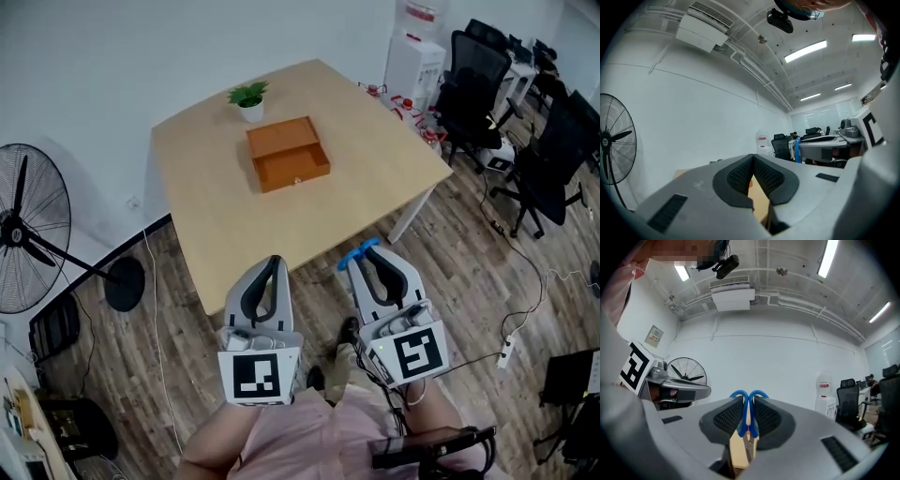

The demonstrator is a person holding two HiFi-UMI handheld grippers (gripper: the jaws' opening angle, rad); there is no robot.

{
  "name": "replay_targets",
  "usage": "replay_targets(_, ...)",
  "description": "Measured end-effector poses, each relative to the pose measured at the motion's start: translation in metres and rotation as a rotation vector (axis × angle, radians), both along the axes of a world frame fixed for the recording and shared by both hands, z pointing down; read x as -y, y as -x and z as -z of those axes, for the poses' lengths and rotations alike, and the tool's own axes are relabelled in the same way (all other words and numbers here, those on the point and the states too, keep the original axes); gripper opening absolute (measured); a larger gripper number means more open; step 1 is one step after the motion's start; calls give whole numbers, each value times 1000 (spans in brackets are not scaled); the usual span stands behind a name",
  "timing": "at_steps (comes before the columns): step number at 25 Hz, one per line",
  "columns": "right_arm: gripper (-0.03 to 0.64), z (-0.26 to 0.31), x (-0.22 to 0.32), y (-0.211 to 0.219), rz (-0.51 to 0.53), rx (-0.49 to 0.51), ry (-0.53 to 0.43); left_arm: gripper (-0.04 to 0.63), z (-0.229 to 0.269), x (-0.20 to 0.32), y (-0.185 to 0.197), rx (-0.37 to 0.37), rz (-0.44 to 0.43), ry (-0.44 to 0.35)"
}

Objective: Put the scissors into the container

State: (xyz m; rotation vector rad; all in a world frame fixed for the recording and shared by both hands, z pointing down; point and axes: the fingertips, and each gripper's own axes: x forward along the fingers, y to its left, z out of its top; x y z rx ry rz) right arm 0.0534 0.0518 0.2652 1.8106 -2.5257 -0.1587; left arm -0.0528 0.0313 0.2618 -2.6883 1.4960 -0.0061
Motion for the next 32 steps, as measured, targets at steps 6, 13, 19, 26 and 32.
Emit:
replay_targets(6,74,-15,49,-35,2,32,26,5,-13,47,-33,32,7,30)
replay_targets(13,74,-23,135,-78,78,76,47,5,-23,128,-78,64,67,69)
replay_targets(19,74,-16,202,-99,164,78,50,5,-12,186,-102,73,143,59)
replay_targets(26,74,5,255,-100,220,52,13,5,12,224,-93,43,227,17)
replay_targets(32,74,10,288,-84,246,19,3,5,11,252,-70,20,265,14)
